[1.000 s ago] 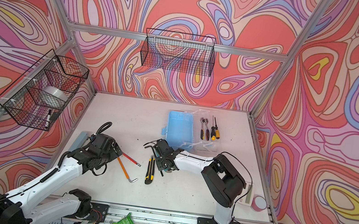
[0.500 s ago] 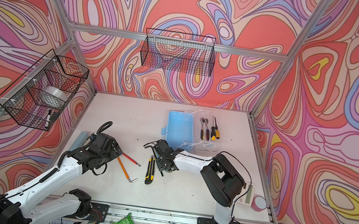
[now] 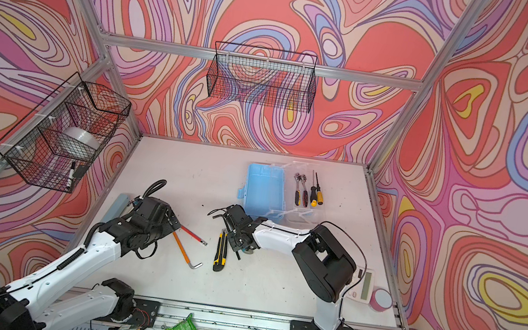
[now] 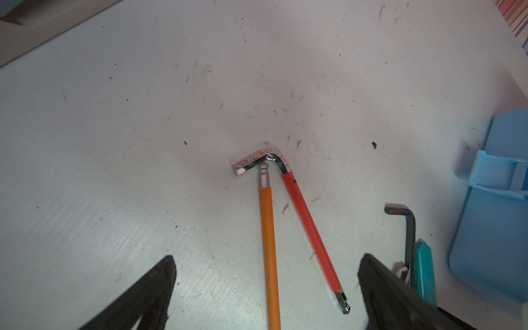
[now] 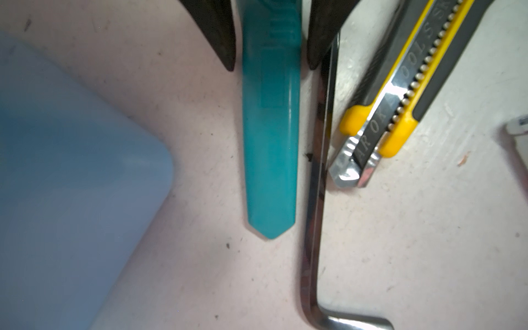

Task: Pack the tool kit
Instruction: 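Lower the right gripper onto the teal utility knife and close it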

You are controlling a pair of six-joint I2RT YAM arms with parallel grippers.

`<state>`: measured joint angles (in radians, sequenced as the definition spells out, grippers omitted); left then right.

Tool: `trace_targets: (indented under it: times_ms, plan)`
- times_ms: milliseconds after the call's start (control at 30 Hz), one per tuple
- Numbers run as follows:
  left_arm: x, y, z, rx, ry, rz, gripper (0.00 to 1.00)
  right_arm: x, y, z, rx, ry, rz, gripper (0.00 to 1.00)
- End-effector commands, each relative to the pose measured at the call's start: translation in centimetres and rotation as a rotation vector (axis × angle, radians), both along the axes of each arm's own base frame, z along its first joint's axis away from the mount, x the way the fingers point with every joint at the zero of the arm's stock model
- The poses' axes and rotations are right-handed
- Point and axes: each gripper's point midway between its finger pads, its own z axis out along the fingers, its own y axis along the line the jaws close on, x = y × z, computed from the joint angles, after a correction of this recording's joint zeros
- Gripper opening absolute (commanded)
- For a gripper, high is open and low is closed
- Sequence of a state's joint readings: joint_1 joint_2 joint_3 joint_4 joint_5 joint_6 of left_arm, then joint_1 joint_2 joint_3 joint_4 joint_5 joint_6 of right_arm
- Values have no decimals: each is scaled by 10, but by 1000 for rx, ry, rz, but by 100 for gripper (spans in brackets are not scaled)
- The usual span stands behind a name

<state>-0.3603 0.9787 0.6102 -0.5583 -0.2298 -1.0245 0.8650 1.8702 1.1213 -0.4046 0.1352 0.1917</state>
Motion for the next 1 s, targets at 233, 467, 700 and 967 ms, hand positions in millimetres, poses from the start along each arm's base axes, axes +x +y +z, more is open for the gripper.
trace_targets:
  times_ms: [233, 467, 700, 967]
  plan:
    - [-1, 2, 13, 20, -10, 6, 100, -19, -27, -29, -139, 84, 13, 29]
    - [0, -4, 17, 47, -12, -17, 100, -8, -14, -6, -59, 33, -17, 22]
    - [0, -6, 18, 52, -13, -27, 100, -1, -10, 10, -4, -9, -55, 18]
    - [-2, -6, 19, 66, -14, -37, 100, 4, -10, 27, 44, -28, -84, 16]
